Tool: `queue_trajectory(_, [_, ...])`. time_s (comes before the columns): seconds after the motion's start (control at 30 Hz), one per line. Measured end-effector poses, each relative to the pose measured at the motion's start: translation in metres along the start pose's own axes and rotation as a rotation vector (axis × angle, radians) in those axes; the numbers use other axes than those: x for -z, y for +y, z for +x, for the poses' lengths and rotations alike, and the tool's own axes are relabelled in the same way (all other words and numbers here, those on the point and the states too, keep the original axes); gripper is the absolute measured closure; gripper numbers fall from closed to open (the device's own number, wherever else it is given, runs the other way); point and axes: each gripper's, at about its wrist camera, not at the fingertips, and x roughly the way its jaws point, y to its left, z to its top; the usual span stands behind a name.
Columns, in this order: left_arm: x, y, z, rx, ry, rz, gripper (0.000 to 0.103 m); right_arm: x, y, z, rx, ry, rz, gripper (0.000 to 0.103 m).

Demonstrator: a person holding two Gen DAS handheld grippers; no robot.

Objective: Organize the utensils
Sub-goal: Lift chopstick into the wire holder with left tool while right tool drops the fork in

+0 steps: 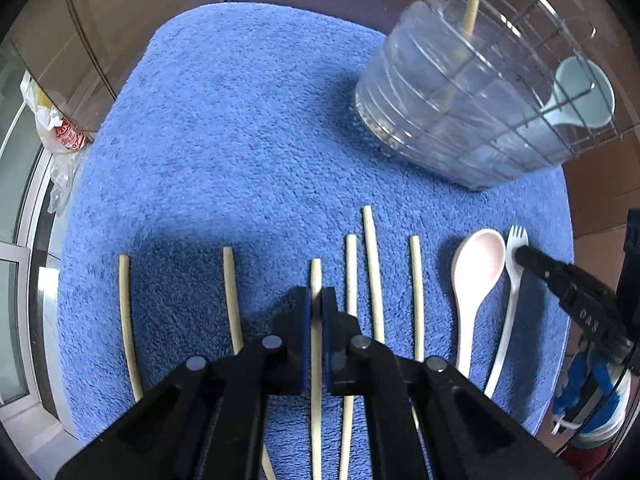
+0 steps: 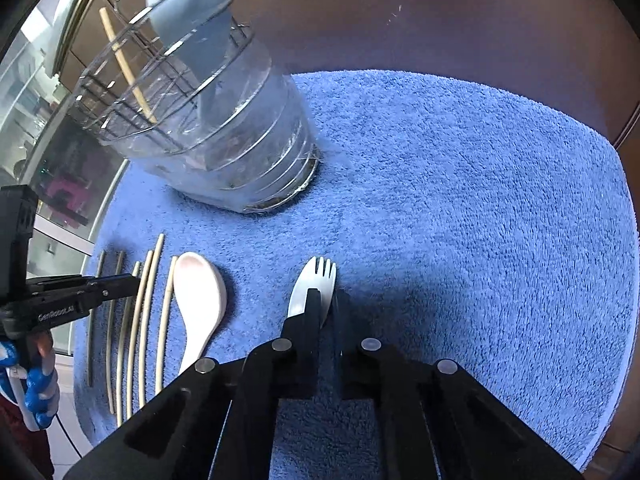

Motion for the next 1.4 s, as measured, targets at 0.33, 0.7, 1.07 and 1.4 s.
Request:
queue_trajectory(0.33, [0.026, 0.011, -0.052, 0.043, -0.145, -0.005, 0.098, 0.038, 0.010, -0.076, -0.022, -0.169, -0.079, 0.101])
queue_trajectory(0.7, [0.046, 0.001, -0.137, 0.159, -0.368, 0.018, 0.098, 0.062, 0.048, -0.152, 0.018, -0.385, -0.174, 0.101])
queue_trajectory(1.07, [-0.002, -0.043, -0.260, 0.264, -0.852, 0.059, 0.098, -0.005, 0.113, -0.237, 0.085, -0.829, -0.266, 0.101])
queue_trajectory(1.4, [-0.044, -0.065, -0.243, 0.220, -1.202, 0.039, 0.098, -0.053, 0.106, -0.226, 0.098, -1.092, -0.198, 0.101])
